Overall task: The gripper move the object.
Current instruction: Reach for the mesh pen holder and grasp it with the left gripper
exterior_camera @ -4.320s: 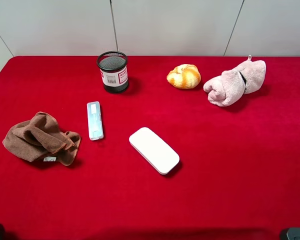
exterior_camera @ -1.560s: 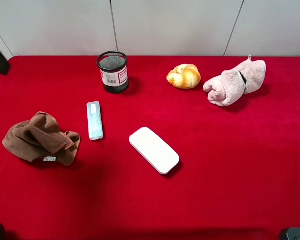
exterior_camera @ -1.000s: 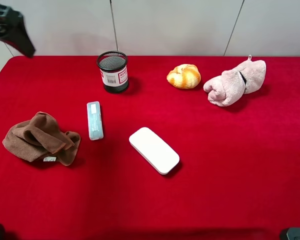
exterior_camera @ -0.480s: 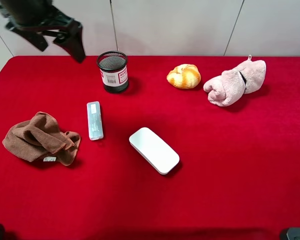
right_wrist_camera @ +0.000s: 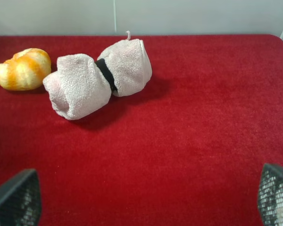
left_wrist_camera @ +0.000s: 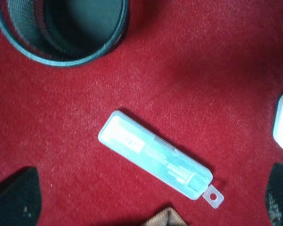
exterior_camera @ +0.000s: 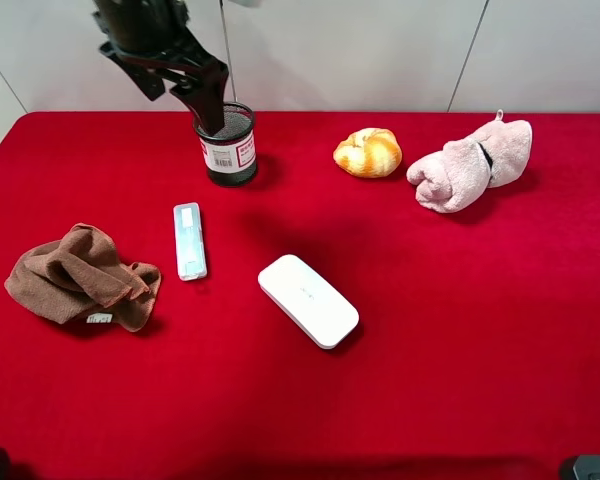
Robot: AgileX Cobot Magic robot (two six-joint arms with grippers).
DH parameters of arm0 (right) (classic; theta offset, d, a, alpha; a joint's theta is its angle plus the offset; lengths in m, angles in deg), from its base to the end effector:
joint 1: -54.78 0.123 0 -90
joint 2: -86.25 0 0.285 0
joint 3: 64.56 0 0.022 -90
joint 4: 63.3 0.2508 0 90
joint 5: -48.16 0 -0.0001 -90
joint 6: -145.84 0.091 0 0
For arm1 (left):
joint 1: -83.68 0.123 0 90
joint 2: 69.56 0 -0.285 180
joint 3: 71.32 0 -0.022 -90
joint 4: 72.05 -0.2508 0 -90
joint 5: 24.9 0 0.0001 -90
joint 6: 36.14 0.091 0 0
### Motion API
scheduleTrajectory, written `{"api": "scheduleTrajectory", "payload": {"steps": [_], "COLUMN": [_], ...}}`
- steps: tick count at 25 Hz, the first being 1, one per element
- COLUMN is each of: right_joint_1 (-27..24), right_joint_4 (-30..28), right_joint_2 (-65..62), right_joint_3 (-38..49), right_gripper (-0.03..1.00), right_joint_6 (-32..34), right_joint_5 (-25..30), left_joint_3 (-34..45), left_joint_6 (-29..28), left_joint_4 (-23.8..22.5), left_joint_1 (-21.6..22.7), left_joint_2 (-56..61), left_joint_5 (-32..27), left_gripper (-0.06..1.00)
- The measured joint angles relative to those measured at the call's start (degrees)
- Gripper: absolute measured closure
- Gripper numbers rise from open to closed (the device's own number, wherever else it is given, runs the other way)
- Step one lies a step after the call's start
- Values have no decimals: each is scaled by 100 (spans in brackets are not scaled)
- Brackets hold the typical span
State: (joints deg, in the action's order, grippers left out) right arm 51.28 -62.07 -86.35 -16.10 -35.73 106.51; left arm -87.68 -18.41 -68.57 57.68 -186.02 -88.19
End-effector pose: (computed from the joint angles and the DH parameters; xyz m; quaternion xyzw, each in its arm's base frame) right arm -0.0043 0.0019 0.2813 0.0139 0.8395 -0.0133 0.5430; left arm 0.3607 -0.1814 0.2687 0.3594 0.9215 -0.0391 0.1419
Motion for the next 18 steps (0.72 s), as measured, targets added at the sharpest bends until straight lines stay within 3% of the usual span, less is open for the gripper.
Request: {"api": "scheduleTrajectory", "payload": {"steps": [18], "right_joint_1": [0], "right_joint_4": [0], "right_joint_2": [0], "right_joint_3": [0], "right_gripper": [28], "right_joint_6": [0], "right_joint_5": [0], "left_joint_3": [-2319], "left_joint_6": [307], "left_joint_4": [-109], "left_joint_1": [-175], "left_joint_2": [-2240], "left_joint_5": [-413], "left_gripper": [1]}}
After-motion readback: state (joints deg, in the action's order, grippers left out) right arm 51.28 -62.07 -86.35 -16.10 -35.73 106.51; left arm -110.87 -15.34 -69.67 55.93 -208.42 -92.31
